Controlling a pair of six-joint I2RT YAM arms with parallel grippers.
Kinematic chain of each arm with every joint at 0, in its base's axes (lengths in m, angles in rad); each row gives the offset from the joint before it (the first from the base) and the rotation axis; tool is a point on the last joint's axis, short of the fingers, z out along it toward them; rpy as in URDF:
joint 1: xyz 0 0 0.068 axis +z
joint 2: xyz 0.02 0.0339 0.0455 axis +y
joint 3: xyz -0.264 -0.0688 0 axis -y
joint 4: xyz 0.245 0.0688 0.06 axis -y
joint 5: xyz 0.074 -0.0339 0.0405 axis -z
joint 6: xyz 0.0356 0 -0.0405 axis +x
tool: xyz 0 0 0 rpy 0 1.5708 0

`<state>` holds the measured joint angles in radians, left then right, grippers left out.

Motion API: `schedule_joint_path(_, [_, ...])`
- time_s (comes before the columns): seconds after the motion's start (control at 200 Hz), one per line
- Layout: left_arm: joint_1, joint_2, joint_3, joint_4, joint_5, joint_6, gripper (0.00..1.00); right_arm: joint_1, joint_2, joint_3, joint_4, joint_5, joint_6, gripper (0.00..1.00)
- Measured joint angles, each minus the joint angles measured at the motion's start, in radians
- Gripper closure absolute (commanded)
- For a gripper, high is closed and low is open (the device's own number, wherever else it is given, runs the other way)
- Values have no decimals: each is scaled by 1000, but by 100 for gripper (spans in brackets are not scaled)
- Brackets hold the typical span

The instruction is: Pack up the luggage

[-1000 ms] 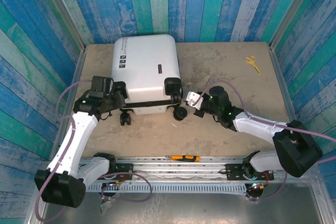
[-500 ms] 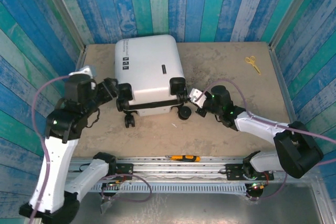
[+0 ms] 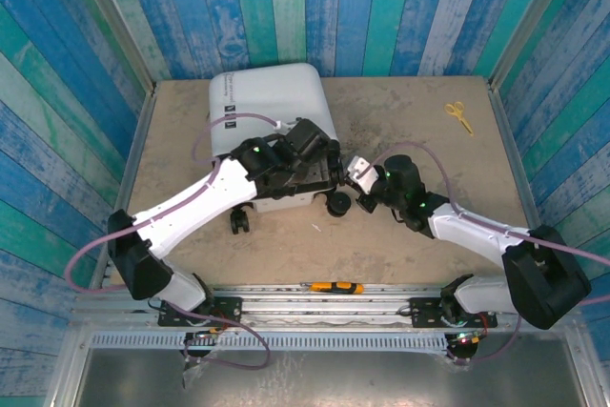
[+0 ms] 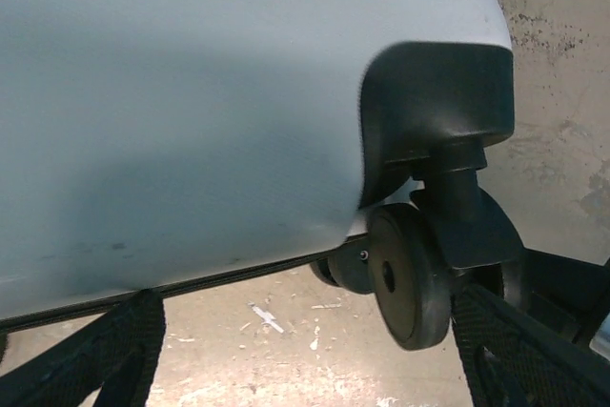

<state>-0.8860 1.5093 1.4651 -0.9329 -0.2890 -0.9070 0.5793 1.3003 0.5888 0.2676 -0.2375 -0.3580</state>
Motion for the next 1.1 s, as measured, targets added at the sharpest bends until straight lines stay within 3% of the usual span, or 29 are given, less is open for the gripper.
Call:
schedule_joint_path(0.33, [-25,25,-25,127,32,-68,18,0,0,13,-21,-13,242,100])
schedule_joint_path(0.656, [-46,172,30,148,27,-113,20,0,-8,13,-21,-11,331,100])
schedule_joint_path(0.841, [-47,189,30,151,7,-149,35,-2,-16,8,-21,-8,338,100])
schedule_joint_path(0.971, [-50,195,26,188,-5,-164,59,-2,-24,-1,-18,-5,309,100])
schedule_joint_path(1.102, [-50,196,22,216,-7,-161,61,-3,-26,-4,-18,-5,238,100])
